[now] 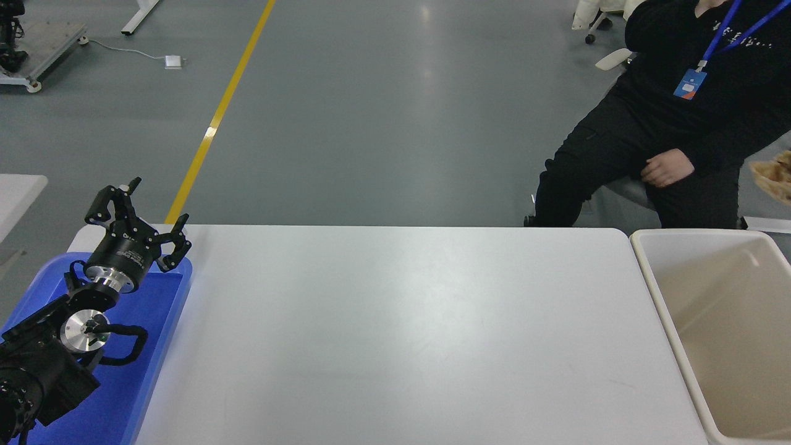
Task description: Clean the table surface
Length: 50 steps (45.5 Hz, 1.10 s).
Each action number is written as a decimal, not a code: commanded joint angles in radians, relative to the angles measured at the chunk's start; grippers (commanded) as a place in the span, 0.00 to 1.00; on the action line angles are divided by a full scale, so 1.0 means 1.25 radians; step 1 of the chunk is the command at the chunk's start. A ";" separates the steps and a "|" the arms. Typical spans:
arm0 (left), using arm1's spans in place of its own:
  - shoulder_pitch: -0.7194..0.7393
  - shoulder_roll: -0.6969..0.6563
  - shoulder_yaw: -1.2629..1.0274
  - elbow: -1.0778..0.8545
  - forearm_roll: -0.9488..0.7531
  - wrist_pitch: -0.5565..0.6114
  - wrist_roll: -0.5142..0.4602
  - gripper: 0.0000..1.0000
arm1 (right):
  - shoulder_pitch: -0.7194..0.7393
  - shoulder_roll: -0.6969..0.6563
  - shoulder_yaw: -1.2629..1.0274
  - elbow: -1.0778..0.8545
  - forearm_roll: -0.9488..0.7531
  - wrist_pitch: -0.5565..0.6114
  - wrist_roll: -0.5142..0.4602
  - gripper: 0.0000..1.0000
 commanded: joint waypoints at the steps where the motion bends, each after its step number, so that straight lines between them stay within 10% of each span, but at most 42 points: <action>1: -0.001 0.000 0.000 0.000 0.000 0.000 0.000 1.00 | -0.167 0.073 0.000 -0.096 0.001 -0.248 0.004 0.00; 21: -0.001 0.000 0.000 0.000 0.000 0.000 0.000 1.00 | -0.421 0.344 0.000 -0.348 0.001 -0.546 0.095 0.00; 50: -0.001 0.000 0.000 0.000 0.001 0.000 0.000 1.00 | -0.556 0.541 -0.049 -0.591 0.152 -0.519 0.128 0.00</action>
